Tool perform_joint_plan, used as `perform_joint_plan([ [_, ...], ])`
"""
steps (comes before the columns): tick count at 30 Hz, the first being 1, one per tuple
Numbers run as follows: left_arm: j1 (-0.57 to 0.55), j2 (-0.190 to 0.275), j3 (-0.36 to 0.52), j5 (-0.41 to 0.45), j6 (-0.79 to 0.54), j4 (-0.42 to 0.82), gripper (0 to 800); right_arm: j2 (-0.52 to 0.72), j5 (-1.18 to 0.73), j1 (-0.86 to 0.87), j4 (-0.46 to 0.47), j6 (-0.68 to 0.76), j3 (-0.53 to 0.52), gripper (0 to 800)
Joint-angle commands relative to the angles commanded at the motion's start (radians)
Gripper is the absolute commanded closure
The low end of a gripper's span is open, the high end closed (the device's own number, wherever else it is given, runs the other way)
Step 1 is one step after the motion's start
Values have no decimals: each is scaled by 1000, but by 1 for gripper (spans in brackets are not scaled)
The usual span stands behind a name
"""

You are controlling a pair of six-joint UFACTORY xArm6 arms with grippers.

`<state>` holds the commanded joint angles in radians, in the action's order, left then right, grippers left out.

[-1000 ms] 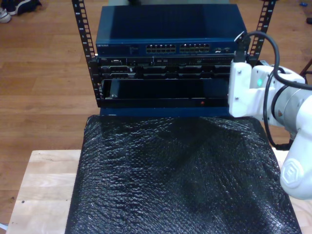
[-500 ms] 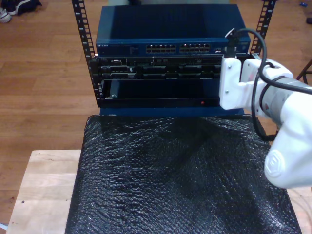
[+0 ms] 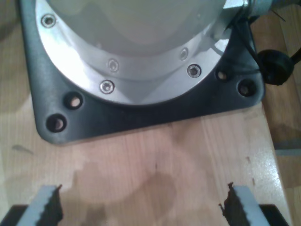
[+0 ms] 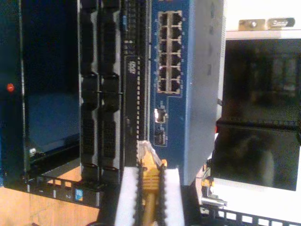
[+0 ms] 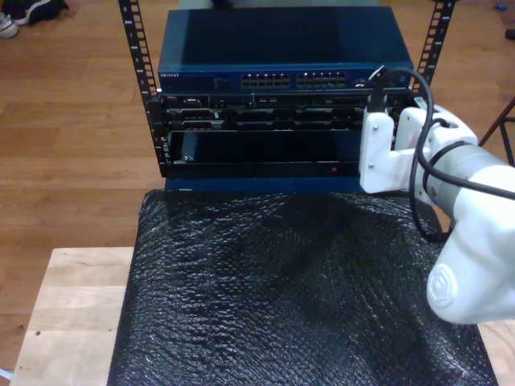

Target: Grab the cable and plug it in

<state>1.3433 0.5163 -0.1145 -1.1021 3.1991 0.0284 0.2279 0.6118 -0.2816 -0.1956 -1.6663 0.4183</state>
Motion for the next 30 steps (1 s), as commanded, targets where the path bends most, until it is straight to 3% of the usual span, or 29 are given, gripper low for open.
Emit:
perform_joint_plan([
  [5,0,0,0,0,0,0,0,-60,167,-6,-5,5,6,800],
  [16,0,0,0,0,0,0,0,-124,270,-18,-3,0,41,800],
  [24,0,0,0,0,0,0,0,-290,520,-35,-11,-9,68,800],
  [30,-2,0,0,0,0,0,0,-350,563,-61,-43,-11,129,800],
])
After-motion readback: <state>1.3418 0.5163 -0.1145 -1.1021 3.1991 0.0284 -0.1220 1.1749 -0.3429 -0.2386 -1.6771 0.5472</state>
